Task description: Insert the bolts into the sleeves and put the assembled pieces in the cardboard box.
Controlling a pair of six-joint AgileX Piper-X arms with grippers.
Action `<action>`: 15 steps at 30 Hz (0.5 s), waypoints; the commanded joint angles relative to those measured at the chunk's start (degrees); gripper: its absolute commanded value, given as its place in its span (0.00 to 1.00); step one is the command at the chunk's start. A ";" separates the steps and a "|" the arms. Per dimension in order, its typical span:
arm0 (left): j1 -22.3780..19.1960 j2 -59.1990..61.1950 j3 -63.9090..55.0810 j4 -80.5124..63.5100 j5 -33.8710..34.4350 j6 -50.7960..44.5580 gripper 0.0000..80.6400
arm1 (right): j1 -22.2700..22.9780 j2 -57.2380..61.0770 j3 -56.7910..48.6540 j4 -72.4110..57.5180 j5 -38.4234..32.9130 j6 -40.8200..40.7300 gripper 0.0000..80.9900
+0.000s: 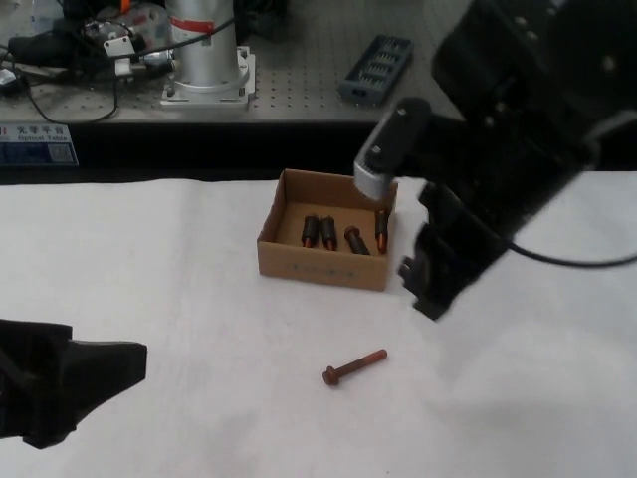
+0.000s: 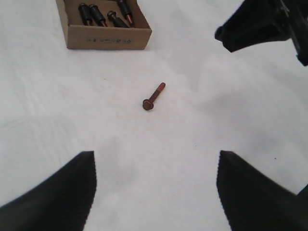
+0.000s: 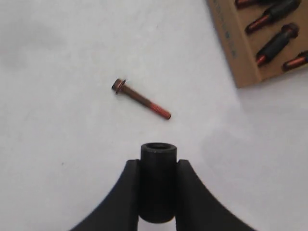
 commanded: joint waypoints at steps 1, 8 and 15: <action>-0.17 0.02 -0.23 -0.91 0.46 0.45 0.56 | -0.07 -5.11 4.50 0.33 -1.39 2.69 0.02; -4.03 0.23 -0.23 -7.80 -3.44 0.45 0.43 | -0.07 -16.28 14.87 0.95 -1.42 4.93 0.02; -9.74 8.84 -0.51 -7.85 -4.39 -7.43 0.43 | -0.07 -23.36 20.94 2.50 -1.83 5.76 0.02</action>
